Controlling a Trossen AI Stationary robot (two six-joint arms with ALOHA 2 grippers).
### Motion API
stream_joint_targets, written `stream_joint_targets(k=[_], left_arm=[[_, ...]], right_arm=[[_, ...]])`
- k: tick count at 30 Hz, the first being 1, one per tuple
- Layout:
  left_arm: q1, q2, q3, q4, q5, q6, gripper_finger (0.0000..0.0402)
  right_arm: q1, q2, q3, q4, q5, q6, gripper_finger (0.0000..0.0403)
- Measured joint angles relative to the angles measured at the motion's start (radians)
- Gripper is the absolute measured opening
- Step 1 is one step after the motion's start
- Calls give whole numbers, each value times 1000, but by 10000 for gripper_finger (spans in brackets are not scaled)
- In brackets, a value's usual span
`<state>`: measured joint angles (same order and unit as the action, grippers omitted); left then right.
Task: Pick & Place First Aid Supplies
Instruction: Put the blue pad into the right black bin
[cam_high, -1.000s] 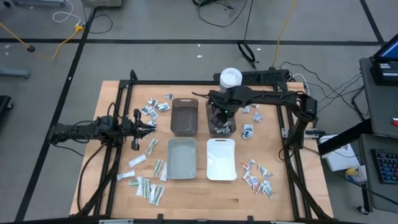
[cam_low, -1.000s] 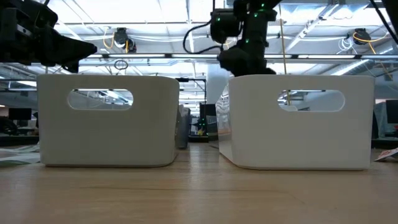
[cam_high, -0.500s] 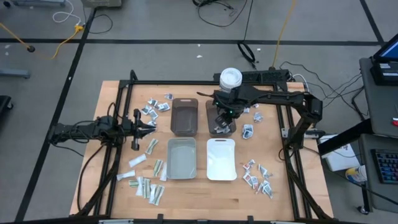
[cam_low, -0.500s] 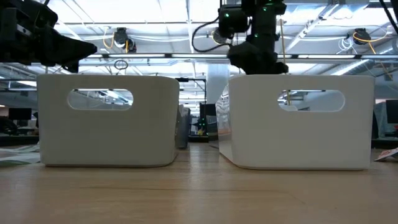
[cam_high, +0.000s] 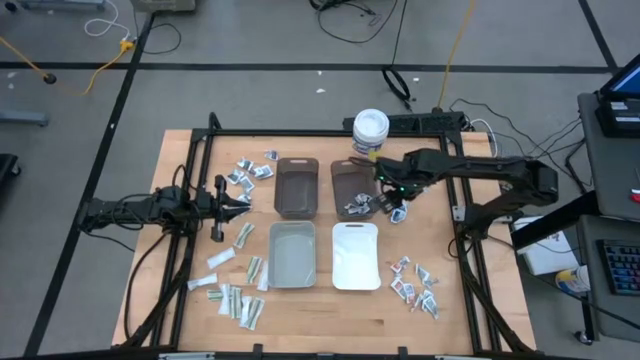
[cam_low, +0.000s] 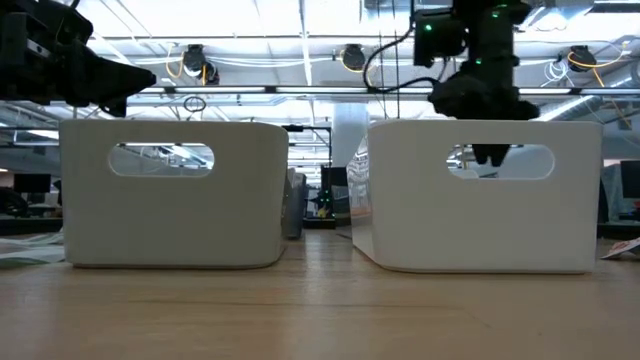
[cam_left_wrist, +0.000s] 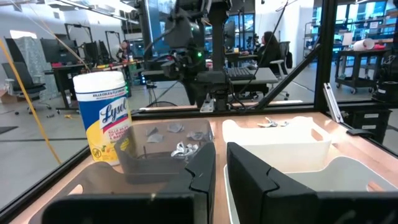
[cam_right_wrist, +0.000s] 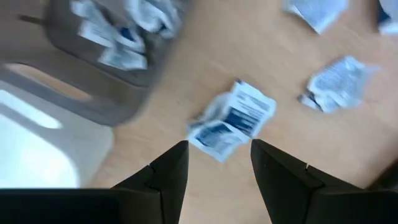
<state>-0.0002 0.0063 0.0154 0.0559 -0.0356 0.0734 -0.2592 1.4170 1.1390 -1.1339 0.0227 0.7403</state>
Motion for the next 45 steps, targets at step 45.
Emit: stream_joint_targets(k=[45], left_arm=[[0, 0, 0, 0, 0, 0, 47]], right_arm=[[84, -34, -459, 458, -24, 172, 169]])
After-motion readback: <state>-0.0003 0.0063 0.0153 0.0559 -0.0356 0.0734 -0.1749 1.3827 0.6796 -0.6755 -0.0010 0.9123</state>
